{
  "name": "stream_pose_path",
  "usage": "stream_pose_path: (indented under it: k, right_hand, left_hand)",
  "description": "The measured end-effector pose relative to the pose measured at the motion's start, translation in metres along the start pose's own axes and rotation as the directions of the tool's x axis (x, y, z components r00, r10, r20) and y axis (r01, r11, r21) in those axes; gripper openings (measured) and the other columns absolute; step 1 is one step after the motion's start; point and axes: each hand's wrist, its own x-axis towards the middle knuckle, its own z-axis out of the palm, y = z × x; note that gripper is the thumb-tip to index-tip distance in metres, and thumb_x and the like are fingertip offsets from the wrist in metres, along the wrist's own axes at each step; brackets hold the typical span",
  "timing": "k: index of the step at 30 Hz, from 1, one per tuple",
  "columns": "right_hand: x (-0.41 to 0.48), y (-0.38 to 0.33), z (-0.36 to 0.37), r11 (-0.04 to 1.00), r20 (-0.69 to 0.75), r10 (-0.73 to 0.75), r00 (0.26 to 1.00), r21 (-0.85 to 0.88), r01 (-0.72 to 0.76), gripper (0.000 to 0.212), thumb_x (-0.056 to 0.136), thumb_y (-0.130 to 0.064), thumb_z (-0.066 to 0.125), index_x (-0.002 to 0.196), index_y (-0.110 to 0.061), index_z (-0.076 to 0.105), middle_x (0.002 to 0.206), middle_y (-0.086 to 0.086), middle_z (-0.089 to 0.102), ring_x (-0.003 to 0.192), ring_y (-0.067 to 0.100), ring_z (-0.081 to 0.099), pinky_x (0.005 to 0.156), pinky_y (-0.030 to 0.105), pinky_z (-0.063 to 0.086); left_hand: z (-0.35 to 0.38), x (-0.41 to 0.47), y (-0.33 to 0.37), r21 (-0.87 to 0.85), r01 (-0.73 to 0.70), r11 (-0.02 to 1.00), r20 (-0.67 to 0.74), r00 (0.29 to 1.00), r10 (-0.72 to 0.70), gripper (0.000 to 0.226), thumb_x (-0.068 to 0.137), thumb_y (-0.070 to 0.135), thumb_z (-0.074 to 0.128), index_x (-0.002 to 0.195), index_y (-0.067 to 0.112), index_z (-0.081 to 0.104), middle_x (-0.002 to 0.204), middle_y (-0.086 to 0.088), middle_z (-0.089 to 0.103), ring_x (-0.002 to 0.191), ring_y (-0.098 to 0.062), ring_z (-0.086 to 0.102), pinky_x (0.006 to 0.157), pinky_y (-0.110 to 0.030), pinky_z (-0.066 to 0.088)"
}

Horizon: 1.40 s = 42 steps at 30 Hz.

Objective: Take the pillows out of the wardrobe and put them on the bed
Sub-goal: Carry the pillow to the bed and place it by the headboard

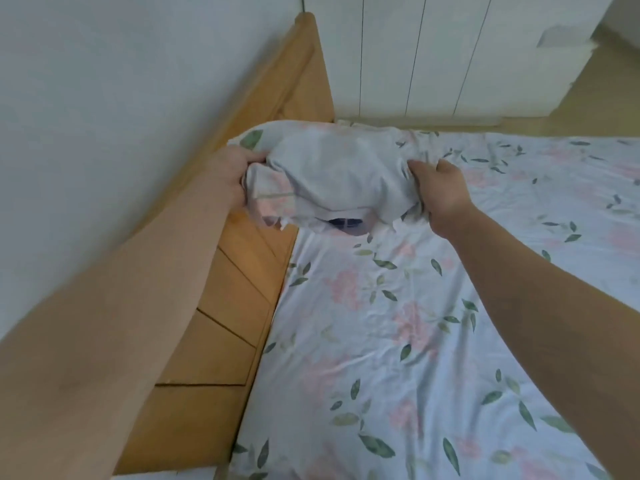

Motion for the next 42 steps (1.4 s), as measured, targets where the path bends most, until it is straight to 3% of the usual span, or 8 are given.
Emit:
stream_pose_path:
  k: [7,9,13,21,27,30,33,42]
  right_hand:
    - [0.032,0.153,0.018,0.937,-0.147,0.285,0.947,-0.168,-0.308,0.033,0.090,-0.035,0.062,0.108,-0.007,0.060,0.099,0.013,0.065,0.087,0.030,0.065,0.078,0.041,0.058]
    - [0.041,0.221,0.026,0.849,-0.181,0.474,0.862,-0.164,-0.502,0.033,0.090,-0.026,0.066,0.108,0.002,0.064,0.084,0.015,0.062,0.071,0.030,0.061,0.065,0.037,0.052]
    - [0.040,0.372,0.037,0.621,-0.152,0.717,0.680,-0.304,-0.723,0.014,0.094,-0.010,0.064,0.106,-0.004,0.061,0.078,0.010,0.057,0.058,0.020,0.052,0.048,0.026,0.044]
    - [-0.008,0.518,0.048,0.436,-0.359,0.835,0.417,-0.030,-0.899,0.008,0.090,-0.005,0.062,0.096,0.000,0.065,0.075,0.014,0.062,0.047,0.021,0.055,0.040,0.019,0.045]
    - [-0.040,0.504,0.029,0.457,-0.421,0.680,0.600,-0.397,-0.796,0.037,0.089,-0.036,0.066,0.074,-0.005,0.052,0.058,0.009,0.049,0.049,0.023,0.045,0.047,0.028,0.036]
    - [-0.052,0.485,0.017,0.423,-0.376,0.620,0.688,-0.579,-0.697,0.050,0.088,-0.051,0.065,0.070,-0.007,0.050,0.063,0.009,0.054,0.053,0.026,0.052,0.048,0.028,0.038]
    - [-0.064,0.465,0.005,0.398,-0.322,0.578,0.750,-0.691,-0.604,0.058,0.086,-0.062,0.063,0.070,-0.008,0.050,0.062,0.006,0.052,0.053,0.023,0.051,0.045,0.030,0.036]
    - [-0.146,0.480,-0.033,0.521,-0.221,0.684,0.695,-0.518,-0.678,0.060,0.079,-0.061,0.072,0.082,-0.003,0.058,0.072,0.009,0.050,0.060,0.026,0.047,0.051,0.032,0.041]
  left_hand:
    - [-0.038,0.100,-0.127,0.188,0.343,0.920,0.006,0.936,-0.351,0.009,0.096,0.008,0.061,0.096,0.000,0.066,0.066,-0.013,0.075,0.055,-0.025,0.073,0.047,-0.038,0.060]
    - [-0.047,0.142,-0.194,0.276,0.426,0.862,-0.060,0.902,-0.427,0.012,0.095,0.010,0.065,0.094,-0.002,0.065,0.066,-0.016,0.073,0.054,-0.027,0.071,0.043,-0.032,0.057]
    - [-0.074,0.225,-0.363,0.503,0.524,0.687,-0.193,0.843,-0.502,0.035,0.079,0.016,0.076,0.108,-0.002,0.067,0.104,-0.022,0.072,0.093,-0.034,0.070,0.083,-0.044,0.059]
    - [-0.117,0.221,-0.525,0.690,0.615,0.382,-0.388,0.760,-0.521,0.037,0.087,0.013,0.067,0.120,-0.002,0.063,0.112,-0.022,0.067,0.105,-0.039,0.068,0.092,-0.052,0.058]
    - [-0.119,0.171,-0.506,0.972,0.230,0.053,-0.221,0.965,-0.141,0.055,0.088,0.011,0.061,0.137,0.008,0.035,0.112,-0.016,0.065,0.097,-0.035,0.067,0.070,-0.040,0.054]
    - [-0.125,0.150,-0.486,0.974,-0.058,-0.220,0.028,0.990,-0.136,0.097,0.090,0.009,0.051,0.156,0.030,-0.016,0.096,-0.008,0.061,0.078,-0.026,0.061,0.058,-0.035,0.046]
    - [-0.131,0.136,-0.466,0.884,-0.239,-0.402,0.185,0.968,-0.168,0.102,0.091,0.007,0.049,0.153,0.038,-0.026,0.086,-0.005,0.052,0.073,-0.022,0.056,0.057,-0.034,0.045]
    - [-0.159,0.080,-0.487,0.930,-0.017,-0.366,-0.082,0.964,-0.253,0.089,0.093,0.009,0.049,0.159,0.025,-0.008,0.136,-0.015,0.052,0.111,-0.031,0.060,0.081,-0.041,0.056]
